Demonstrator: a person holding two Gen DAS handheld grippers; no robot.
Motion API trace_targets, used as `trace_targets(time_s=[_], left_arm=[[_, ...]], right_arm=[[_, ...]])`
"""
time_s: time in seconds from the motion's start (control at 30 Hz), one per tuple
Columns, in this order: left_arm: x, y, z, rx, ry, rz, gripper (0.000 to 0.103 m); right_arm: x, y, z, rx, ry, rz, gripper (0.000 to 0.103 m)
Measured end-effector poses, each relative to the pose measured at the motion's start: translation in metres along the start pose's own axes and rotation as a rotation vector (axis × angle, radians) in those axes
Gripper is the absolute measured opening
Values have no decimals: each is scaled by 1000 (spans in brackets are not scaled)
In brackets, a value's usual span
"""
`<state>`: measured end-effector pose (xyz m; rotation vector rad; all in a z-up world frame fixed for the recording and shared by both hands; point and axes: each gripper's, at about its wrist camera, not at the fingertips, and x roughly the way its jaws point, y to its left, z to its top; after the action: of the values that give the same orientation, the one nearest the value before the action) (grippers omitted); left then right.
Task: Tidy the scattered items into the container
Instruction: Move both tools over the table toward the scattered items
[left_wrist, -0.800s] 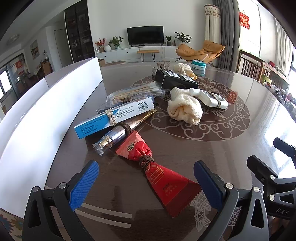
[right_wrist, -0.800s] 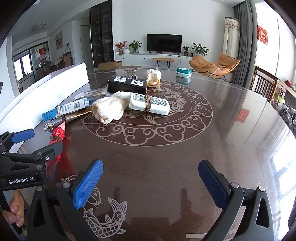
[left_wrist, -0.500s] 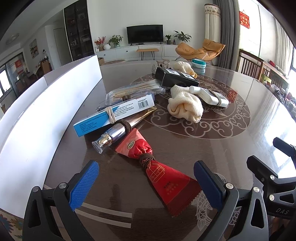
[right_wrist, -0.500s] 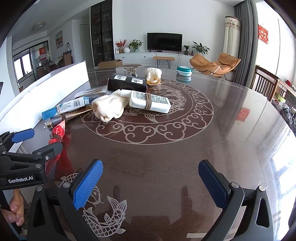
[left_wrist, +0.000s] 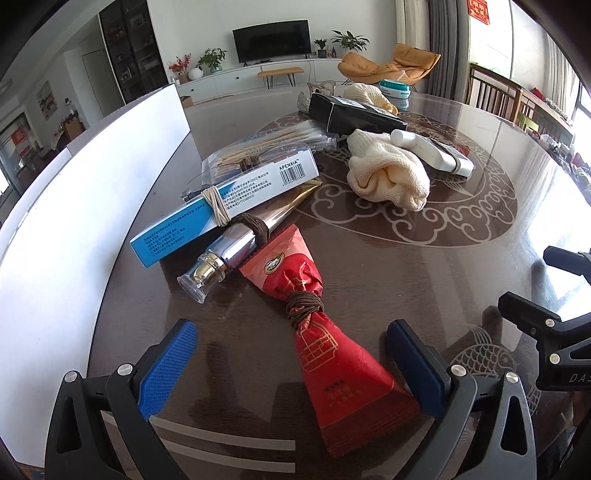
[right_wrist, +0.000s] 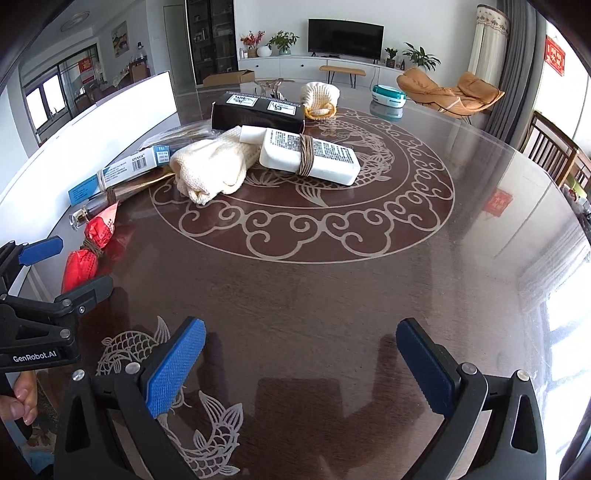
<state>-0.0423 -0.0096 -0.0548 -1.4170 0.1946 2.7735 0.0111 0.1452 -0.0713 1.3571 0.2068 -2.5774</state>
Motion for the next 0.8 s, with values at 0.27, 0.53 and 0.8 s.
trace_targets(time_s=[0.27,0.53,0.8], left_arm=[[36,9,40,-5,59,-111,103],[76,1,90,34,18,-144,103],[91,-5,114,33,14,-146,103]], right_arm=[[28,2,37,-30,-6,33,103],[65,-15,91,-2,-14,16,103],[73,-27,101,-9,-16,24,103]])
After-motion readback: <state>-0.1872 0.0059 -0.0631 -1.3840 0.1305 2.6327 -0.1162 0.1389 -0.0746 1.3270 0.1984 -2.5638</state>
